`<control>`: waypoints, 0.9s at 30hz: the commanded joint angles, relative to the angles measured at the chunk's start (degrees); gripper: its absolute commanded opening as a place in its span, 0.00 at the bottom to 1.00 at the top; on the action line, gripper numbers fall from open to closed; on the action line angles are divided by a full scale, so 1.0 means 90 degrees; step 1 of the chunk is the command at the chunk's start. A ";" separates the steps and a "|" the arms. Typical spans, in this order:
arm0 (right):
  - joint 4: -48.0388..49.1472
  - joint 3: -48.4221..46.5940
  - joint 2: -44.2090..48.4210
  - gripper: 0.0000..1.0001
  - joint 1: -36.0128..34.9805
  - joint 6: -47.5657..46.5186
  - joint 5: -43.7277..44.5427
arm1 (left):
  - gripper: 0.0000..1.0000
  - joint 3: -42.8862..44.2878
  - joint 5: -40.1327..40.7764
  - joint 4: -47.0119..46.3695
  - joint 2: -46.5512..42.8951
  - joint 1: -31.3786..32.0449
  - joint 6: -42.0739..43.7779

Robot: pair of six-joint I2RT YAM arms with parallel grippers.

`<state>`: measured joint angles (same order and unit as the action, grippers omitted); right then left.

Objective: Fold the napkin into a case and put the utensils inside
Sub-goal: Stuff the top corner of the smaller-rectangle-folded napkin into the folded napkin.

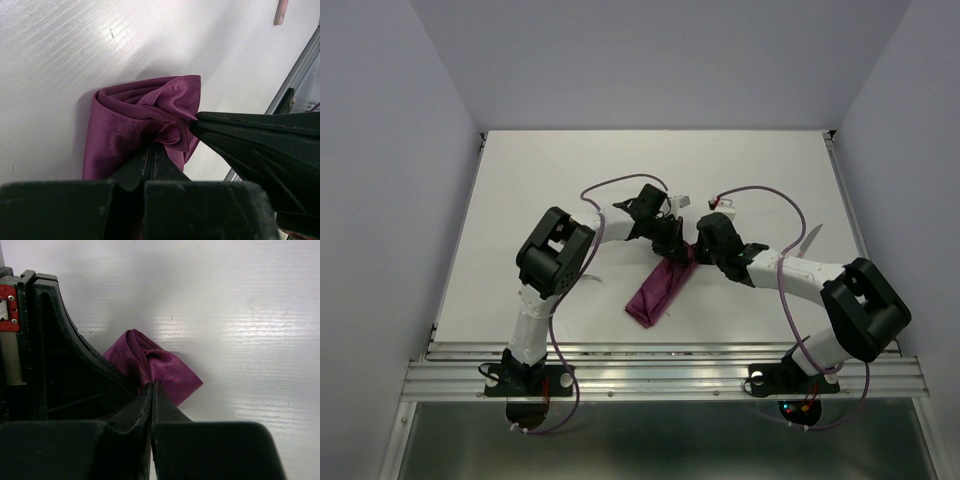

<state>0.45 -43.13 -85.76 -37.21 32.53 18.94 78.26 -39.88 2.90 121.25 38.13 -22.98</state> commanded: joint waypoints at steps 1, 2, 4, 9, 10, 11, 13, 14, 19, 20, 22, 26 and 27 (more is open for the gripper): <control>0.0429 -0.0012 0.0232 0.01 0.0004 0.0135 0.0230 | 0.00 0.0104 0.0124 0.0333 0.0033 0.0051 0.0220; 0.0429 -0.0022 0.0222 0.01 0.0004 0.0145 0.0210 | 0.00 0.0113 0.0134 0.0342 0.0033 0.0051 0.0229; 0.0438 -0.0041 0.0193 0.01 0.0004 0.0135 0.0152 | 0.00 0.0113 0.0153 0.0362 0.0033 0.0070 0.0229; 0.0497 -0.0061 0.0154 0.01 0.0004 0.0096 -0.0092 | 0.00 0.0142 0.0134 0.0313 0.0004 0.0080 0.0122; 0.0516 -0.0061 0.0144 0.01 0.0004 0.0106 -0.0141 | 0.00 0.0162 0.0124 0.0313 -0.0005 0.0080 0.0112; 0.0536 -0.0051 0.0134 0.01 0.0004 0.0096 -0.0199 | 0.00 0.0220 0.0124 0.0303 -0.0006 0.0089 0.0103; 0.0565 -0.0051 0.0124 0.01 0.0004 0.0106 -0.0316 | 0.00 0.0289 0.0105 0.0303 0.0004 0.0109 0.0083; 0.0575 -0.0051 0.0124 0.01 0.0004 0.0115 -0.0346 | 0.00 0.0337 0.0095 0.0303 0.0014 0.0119 0.0073; 0.0643 -0.0051 0.0124 0.01 0.0004 0.0106 -0.0512 | 0.00 0.0426 0.0056 0.0332 0.0112 0.0177 0.0102; 0.0644 -0.0051 0.0134 0.01 0.0004 0.0115 -0.0493 | 0.00 0.0426 0.0046 0.0342 0.0131 0.0187 0.0131; 0.0634 -0.0041 0.0163 0.01 0.0004 0.0154 -0.0396 | 0.00 0.0406 0.0036 0.0362 0.0170 0.0216 0.0142; 0.0634 -0.0061 0.0134 0.01 0.0004 0.0184 -0.0366 | 0.00 0.0338 -0.0022 0.0362 0.0170 0.0256 0.0190; 0.0624 -0.0070 0.0105 0.01 0.0004 0.0184 -0.0395 | 0.00 0.0338 -0.0042 0.0352 0.0161 0.0265 0.0210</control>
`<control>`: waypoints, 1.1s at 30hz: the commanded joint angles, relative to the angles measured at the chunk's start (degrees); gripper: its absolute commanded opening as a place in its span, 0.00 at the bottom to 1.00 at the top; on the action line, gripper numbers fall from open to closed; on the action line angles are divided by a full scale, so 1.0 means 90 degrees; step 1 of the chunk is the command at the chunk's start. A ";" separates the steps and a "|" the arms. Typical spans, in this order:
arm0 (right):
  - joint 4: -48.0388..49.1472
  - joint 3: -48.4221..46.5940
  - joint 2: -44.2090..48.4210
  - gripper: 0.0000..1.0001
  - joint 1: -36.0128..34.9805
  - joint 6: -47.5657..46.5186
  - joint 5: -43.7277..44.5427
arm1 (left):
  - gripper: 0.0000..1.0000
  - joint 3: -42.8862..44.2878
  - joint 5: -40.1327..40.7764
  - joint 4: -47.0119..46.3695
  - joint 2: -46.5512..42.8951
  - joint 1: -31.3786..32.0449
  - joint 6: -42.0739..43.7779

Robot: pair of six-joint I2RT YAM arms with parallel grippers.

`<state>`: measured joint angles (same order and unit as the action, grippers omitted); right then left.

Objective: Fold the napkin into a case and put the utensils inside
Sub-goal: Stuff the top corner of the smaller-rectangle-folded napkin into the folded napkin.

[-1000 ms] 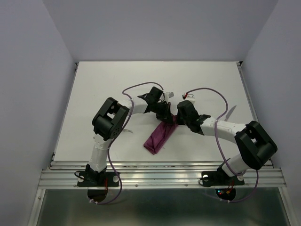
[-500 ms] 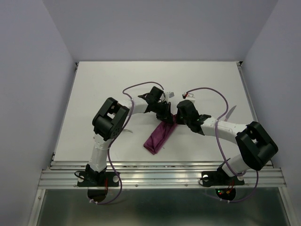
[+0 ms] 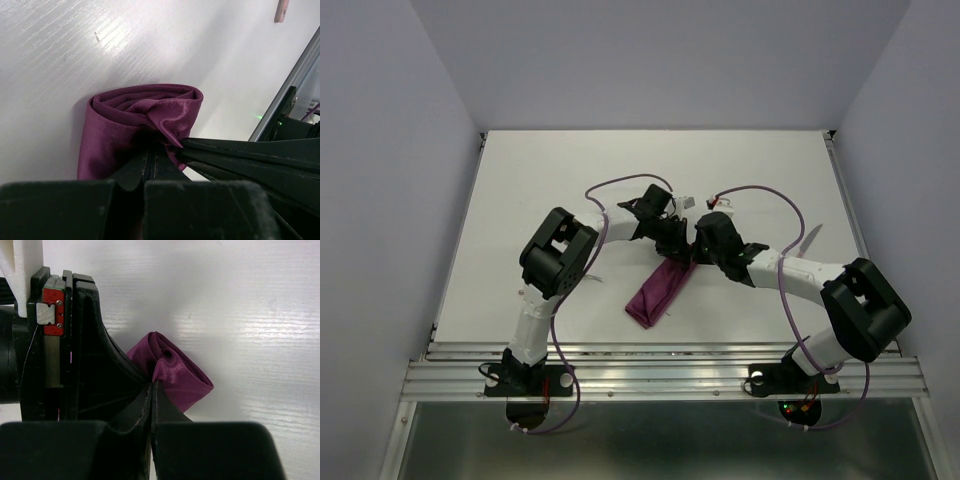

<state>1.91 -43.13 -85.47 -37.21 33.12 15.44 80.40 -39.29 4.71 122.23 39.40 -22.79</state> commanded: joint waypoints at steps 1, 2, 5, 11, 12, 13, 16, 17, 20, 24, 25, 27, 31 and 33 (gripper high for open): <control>0.0461 -0.0080 0.0015 0.01 0.0004 0.0118 -0.0026 | 0.00 0.0100 -0.0146 0.0102 0.0012 0.0124 0.0198; 0.0471 -0.0080 -0.0044 0.01 0.0004 0.0138 -0.0055 | 0.00 0.0071 -0.0243 -0.0014 -0.0036 0.0124 0.0169; 0.0481 -0.0051 -0.0112 0.01 0.0004 0.0167 -0.0085 | 0.00 -0.0007 -0.0517 -0.0268 -0.0134 0.0115 0.0062; 0.0491 -0.0002 -0.0171 0.01 0.0004 0.0206 -0.0085 | 0.00 0.0002 -0.0674 -0.0475 -0.0203 0.0124 -0.0066; 0.0491 0.0007 -0.0161 0.01 0.0004 0.0216 -0.0075 | 0.00 -0.0008 -0.0664 -0.0465 -0.0222 0.0124 -0.0066; 0.0491 0.0017 -0.0142 0.01 0.0004 0.0216 -0.0056 | 0.00 -0.0008 -0.0616 -0.0455 -0.0232 0.0124 -0.0066; 0.0471 0.0046 -0.0093 0.01 0.0004 0.0216 0.0051 | 0.10 -0.0046 -0.0557 -0.0377 -0.0349 0.0124 -0.0037; 0.0471 0.0056 -0.0074 0.01 0.0004 0.0216 0.0061 | 0.13 -0.0037 -0.0537 -0.0300 -0.0436 0.0134 -0.0017; 0.0461 0.0086 -0.0064 0.01 0.0004 0.0226 0.0101 | 0.26 0.0021 -0.0401 -0.0114 -0.0603 0.0134 0.0071; 0.0549 0.0144 -0.0054 0.01 0.0004 0.0226 0.0101 | 0.35 0.0158 -0.0234 0.0276 -0.0847 0.0134 0.0304; 0.0559 0.0154 -0.0025 0.01 0.0004 0.0226 0.0081 | 0.36 0.0158 -0.0225 0.0384 -0.0896 0.0134 0.0421; 0.0559 0.0154 -0.0025 0.01 0.0004 0.0216 0.0101 | 0.45 0.0110 -0.0156 0.0443 -0.1032 0.0134 0.0500; 0.0559 0.0164 0.0034 0.01 0.0004 0.0206 0.0149 | 0.49 0.0051 -0.0107 0.0599 -0.1228 0.0134 0.0666; 0.0569 0.0183 0.0053 0.01 0.0004 0.0197 0.0159 | 0.51 -0.0007 -0.0098 0.0658 -0.1364 0.0134 0.0744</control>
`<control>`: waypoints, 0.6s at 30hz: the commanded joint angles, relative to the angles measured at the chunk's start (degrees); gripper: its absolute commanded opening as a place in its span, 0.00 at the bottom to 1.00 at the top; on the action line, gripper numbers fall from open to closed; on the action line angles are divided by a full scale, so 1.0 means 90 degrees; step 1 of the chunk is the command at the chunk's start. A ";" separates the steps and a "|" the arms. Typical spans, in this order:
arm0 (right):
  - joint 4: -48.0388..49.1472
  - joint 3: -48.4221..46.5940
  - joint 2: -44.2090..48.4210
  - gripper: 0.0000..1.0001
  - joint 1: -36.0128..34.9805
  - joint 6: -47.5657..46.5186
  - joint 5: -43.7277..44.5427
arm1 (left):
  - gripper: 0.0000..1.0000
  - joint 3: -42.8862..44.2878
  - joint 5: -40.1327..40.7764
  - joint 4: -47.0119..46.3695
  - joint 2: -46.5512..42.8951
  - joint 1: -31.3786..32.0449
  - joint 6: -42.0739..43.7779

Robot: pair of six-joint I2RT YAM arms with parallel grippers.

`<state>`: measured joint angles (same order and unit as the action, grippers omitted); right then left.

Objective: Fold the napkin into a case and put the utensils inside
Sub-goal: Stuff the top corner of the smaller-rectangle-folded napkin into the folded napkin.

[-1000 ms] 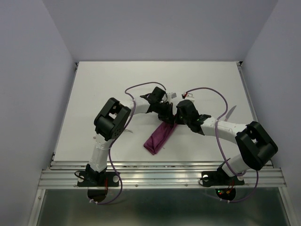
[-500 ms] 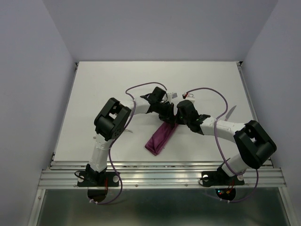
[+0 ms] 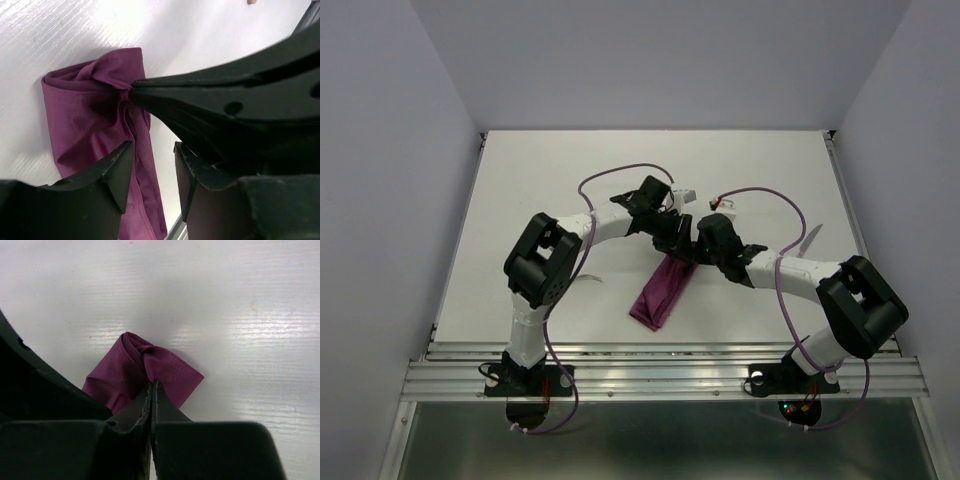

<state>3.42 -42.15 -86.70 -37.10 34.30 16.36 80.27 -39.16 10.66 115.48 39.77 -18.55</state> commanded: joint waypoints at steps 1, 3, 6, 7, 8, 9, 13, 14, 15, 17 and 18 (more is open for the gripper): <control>0.0401 0.0074 0.0199 0.01 -0.0008 0.0056 0.0077 | 0.53 -0.0012 -0.0112 0.0027 -0.0672 0.0083 0.0312; 0.0392 0.0084 0.0199 0.01 -0.0008 0.0056 0.0067 | 0.58 -0.0149 -0.0112 0.0056 -0.0790 0.0093 0.0468; 0.0401 0.0074 0.0219 0.01 -0.0008 0.0065 0.0047 | 0.49 -0.0344 0.0034 0.0028 -0.1014 0.0044 0.0537; 0.0401 0.0074 0.0219 0.01 -0.0008 0.0075 0.0038 | 0.34 -0.0412 0.0063 -0.0050 -0.1015 -0.0043 0.0470; 0.0401 0.0074 0.0228 0.01 -0.0008 0.0075 0.0038 | 0.13 -0.0471 0.0073 -0.0119 -0.0995 -0.0102 0.0382; 0.0392 0.0064 0.0238 0.01 -0.0008 0.0075 0.0028 | 0.00 -0.0539 0.0073 -0.0245 -0.0889 -0.0170 0.0294; 0.0372 0.0035 0.0277 0.01 -0.0008 0.0046 0.0038 | 0.00 -0.0618 0.0141 -0.0685 -0.0596 -0.0288 -0.0146; 0.0353 0.0035 0.0287 0.01 -0.0008 0.0046 0.0047 | 0.00 -0.0579 0.0209 -0.0754 -0.0537 -0.0288 -0.0282; 0.0343 0.0035 0.0277 0.01 -0.0008 0.0046 0.0047 | 0.00 -0.0560 0.0229 -0.0822 -0.0449 -0.0288 -0.0341; 0.0323 0.0025 0.0297 0.01 -0.0008 0.0046 0.0047 | 0.00 -0.0521 0.0346 -0.1056 -0.0361 -0.0288 -0.0507; 0.0313 0.0025 0.0287 0.01 -0.0008 0.0036 0.0038 | 0.00 -0.0501 0.0376 -0.1134 -0.0264 -0.0288 -0.0546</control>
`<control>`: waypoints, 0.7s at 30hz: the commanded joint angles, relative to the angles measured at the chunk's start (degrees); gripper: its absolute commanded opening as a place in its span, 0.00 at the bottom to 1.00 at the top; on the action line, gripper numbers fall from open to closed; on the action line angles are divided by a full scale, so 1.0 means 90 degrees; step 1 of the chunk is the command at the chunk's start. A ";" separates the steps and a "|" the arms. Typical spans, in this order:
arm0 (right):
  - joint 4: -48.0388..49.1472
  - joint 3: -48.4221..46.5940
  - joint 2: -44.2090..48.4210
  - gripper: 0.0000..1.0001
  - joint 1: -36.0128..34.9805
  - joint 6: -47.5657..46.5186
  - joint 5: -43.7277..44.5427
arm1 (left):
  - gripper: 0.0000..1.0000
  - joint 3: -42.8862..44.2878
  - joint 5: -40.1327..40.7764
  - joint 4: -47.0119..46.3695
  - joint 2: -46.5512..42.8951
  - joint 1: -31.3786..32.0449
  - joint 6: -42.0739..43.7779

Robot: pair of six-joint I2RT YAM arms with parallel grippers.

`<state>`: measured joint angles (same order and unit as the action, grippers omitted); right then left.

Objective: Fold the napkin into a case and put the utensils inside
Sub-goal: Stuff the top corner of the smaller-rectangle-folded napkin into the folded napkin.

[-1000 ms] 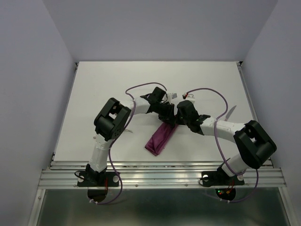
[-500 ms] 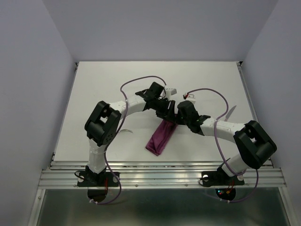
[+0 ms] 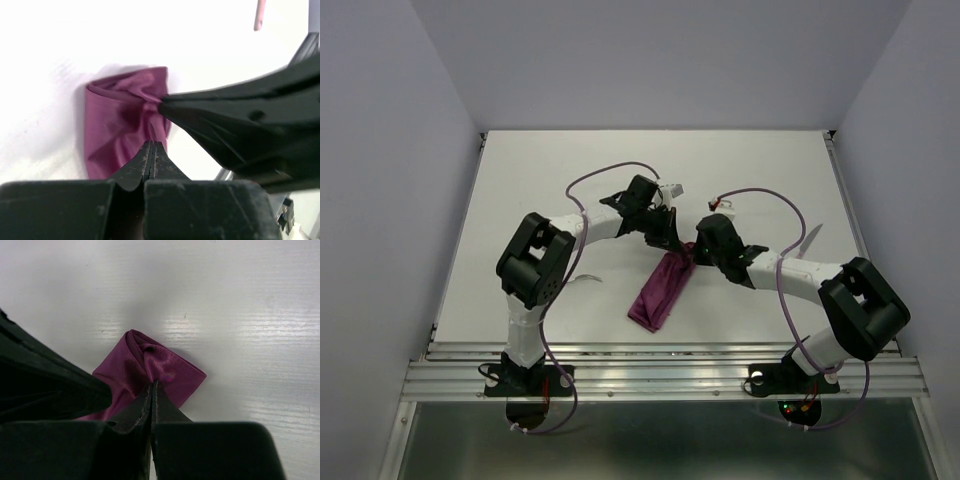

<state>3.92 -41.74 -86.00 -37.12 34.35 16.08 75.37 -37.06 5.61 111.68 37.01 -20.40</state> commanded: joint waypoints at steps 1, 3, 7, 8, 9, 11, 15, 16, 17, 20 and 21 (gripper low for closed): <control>0.0248 -0.0021 0.0219 0.01 -0.0006 0.0041 0.0069 | 0.00 0.0062 0.0162 -0.0574 0.0218 0.0018 -0.0389; 0.0238 -0.0031 0.0229 0.01 -0.0006 0.0041 0.0060 | 0.00 0.0160 0.0279 -0.0807 0.0344 0.0008 -0.0526; 0.0248 -0.0031 0.0219 0.01 -0.0006 0.0041 0.0030 | 0.00 0.0365 0.0524 -0.0857 0.0560 0.0008 -0.0624; 0.0238 -0.0040 0.0219 0.01 -0.0006 0.0041 0.0030 | 0.00 0.0443 0.0495 -0.0857 0.0608 0.0008 -0.0624; 0.0238 -0.0040 0.0219 0.01 -0.0006 0.0041 0.0021 | 0.00 0.0482 0.0495 -0.0819 0.0706 0.0018 -0.0614; 0.0238 -0.0050 0.0209 0.01 -0.0006 0.0041 0.0011 | 0.00 0.0512 0.0465 -0.0799 0.0775 0.0018 -0.0623; 0.0238 -0.0060 0.0190 0.01 -0.0006 0.0041 0.0001 | 0.00 0.0453 0.0475 -0.0838 0.0775 0.0057 -0.0624; 0.0238 -0.0060 0.0190 0.01 -0.0006 0.0031 -0.0018 | 0.00 0.0463 0.0456 -0.0847 0.0804 0.0067 -0.0624; 0.0238 -0.0079 0.0142 0.01 -0.0006 0.0041 -0.0028 | 0.00 0.0492 0.0359 -0.0848 0.0843 0.0077 -0.0633; 0.0238 -0.0128 0.0083 0.01 -0.0006 0.0041 -0.0038 | 0.00 0.0590 0.0163 -0.0848 0.1019 0.0145 -0.0662; 0.0228 -0.0138 0.0073 0.01 -0.0006 0.0051 -0.0038 | 0.00 0.0619 0.0095 -0.0867 0.1067 0.0193 -0.0663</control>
<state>3.90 -41.74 -85.84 -37.12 34.33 15.94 78.28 -33.56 -0.69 120.31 37.52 -26.13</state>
